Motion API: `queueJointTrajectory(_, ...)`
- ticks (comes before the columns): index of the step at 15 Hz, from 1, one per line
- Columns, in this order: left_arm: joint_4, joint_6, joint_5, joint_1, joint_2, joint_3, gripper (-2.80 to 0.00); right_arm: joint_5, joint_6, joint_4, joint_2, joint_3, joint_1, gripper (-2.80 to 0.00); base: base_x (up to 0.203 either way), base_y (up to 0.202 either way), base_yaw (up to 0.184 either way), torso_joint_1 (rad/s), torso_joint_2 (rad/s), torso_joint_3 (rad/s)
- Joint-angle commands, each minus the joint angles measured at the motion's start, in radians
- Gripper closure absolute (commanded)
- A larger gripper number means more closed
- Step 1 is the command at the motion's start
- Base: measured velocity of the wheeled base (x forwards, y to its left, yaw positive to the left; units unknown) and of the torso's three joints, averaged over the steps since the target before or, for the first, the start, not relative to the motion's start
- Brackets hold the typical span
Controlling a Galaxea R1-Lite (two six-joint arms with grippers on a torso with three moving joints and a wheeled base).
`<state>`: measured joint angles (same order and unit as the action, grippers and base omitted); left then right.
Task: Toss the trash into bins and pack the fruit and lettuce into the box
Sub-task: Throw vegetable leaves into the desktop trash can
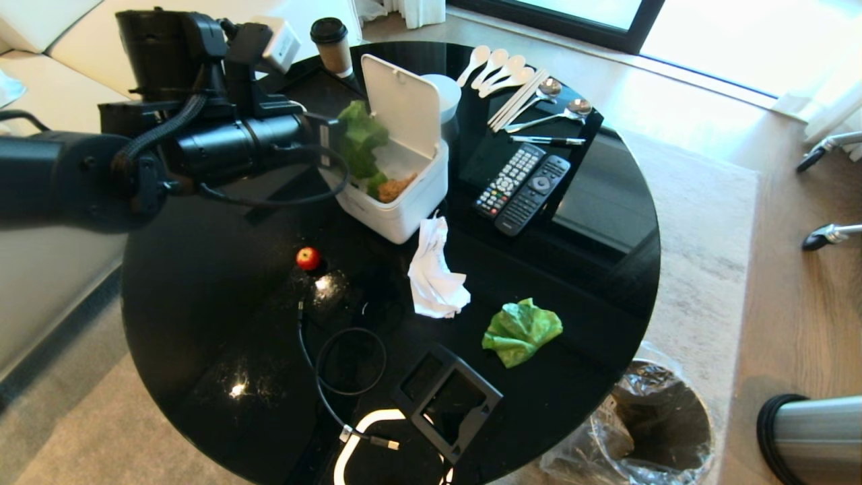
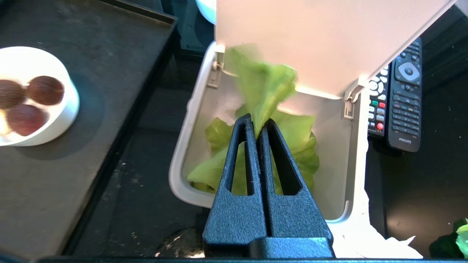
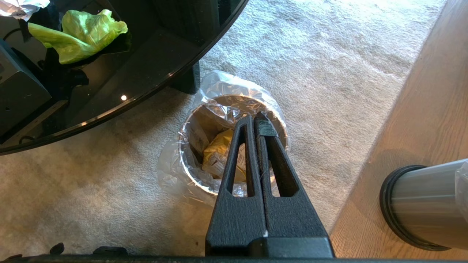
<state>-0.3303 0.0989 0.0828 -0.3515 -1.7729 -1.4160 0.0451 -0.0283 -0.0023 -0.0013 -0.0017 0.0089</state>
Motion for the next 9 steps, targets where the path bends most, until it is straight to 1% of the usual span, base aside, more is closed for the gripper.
queueJointTrajectory(1,-0.003,-0.001,0.002,-0.007,-0.035,-0.009,0.0,0.001,-0.001,-0.001,0.001,0.0,0.0,0.0,0.0,0.0,0.0,0.0,0.0,0.0)
queueJointTrajectory(9,-0.004,-0.015,0.003,-0.025,-0.057,-0.023,0.0,0.001,-0.001,-0.001,0.001,0.0,0.0,0.0,0.0,0.0,0.0,0.0,0.0,0.0)
